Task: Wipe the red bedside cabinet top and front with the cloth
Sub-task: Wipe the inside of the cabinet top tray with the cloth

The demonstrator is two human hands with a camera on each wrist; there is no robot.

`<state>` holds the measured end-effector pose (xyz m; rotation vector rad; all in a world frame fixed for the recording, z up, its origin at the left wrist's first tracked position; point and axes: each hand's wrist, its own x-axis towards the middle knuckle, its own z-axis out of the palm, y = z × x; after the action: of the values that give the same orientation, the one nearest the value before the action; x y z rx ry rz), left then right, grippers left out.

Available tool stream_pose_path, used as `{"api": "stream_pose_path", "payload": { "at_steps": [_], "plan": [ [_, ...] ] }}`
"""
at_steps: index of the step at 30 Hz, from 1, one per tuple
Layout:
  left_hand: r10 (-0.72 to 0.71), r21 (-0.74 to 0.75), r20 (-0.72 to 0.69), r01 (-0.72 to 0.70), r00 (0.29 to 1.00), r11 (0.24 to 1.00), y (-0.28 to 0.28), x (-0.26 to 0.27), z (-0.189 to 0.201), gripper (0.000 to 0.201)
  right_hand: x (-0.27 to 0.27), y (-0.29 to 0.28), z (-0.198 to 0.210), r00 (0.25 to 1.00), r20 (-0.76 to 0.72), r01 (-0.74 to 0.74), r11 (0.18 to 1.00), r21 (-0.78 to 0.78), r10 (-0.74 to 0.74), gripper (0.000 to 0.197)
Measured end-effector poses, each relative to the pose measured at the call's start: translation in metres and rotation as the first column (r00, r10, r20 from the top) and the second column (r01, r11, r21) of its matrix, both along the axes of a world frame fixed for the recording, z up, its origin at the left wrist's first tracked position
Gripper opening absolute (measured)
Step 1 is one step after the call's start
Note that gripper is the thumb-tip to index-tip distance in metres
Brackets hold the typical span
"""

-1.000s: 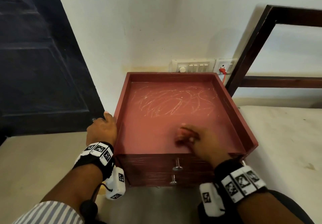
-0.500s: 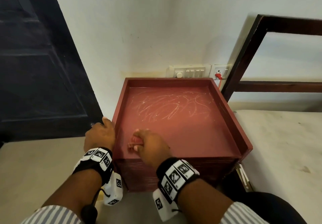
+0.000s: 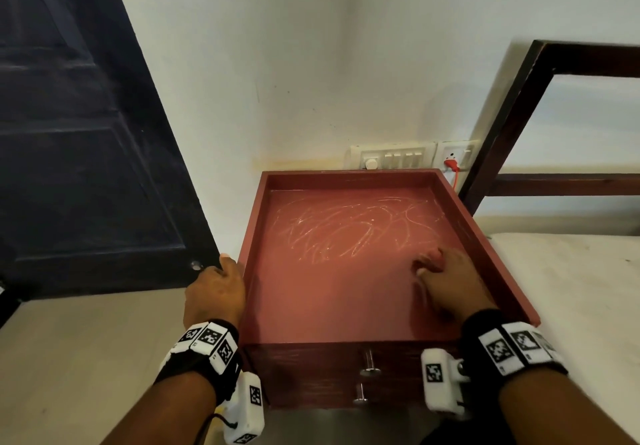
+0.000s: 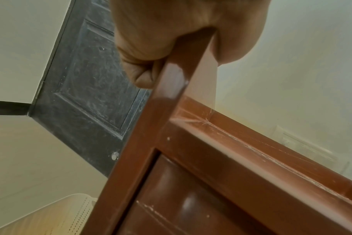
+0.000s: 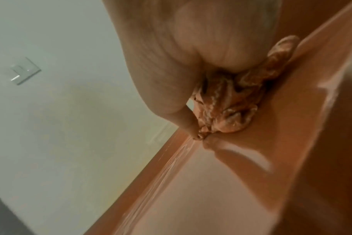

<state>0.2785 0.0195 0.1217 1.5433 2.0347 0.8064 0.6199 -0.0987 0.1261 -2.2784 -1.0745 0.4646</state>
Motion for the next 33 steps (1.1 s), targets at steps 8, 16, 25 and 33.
{"api": "stream_pose_path", "payload": {
  "at_steps": [8,16,25,33],
  "plan": [
    [0.001,0.02,-0.025,0.0,1.0,1.0,-0.001,-0.001,0.002,0.068,-0.151,0.042,0.011,0.826,0.036,-0.557,0.824,-0.107,0.563,0.062],
    [0.004,0.048,-0.001,-0.004,1.0,0.999,-0.004,-0.003,0.001,0.067,-0.108,-0.011,0.008,0.831,-0.257,-0.5,0.865,0.044,0.494,0.041],
    [0.012,0.045,-0.027,-0.011,1.0,0.999,0.001,0.0,-0.002,0.069,-0.099,0.013,0.053,0.935,-0.072,-0.354,0.92,-0.17,0.347,0.015],
    [0.02,0.065,0.008,-0.021,1.0,0.998,0.001,-0.002,-0.003,0.067,-0.156,0.118,0.057,0.777,0.206,-0.522,0.792,-0.316,0.595,0.018]
  ]
}}
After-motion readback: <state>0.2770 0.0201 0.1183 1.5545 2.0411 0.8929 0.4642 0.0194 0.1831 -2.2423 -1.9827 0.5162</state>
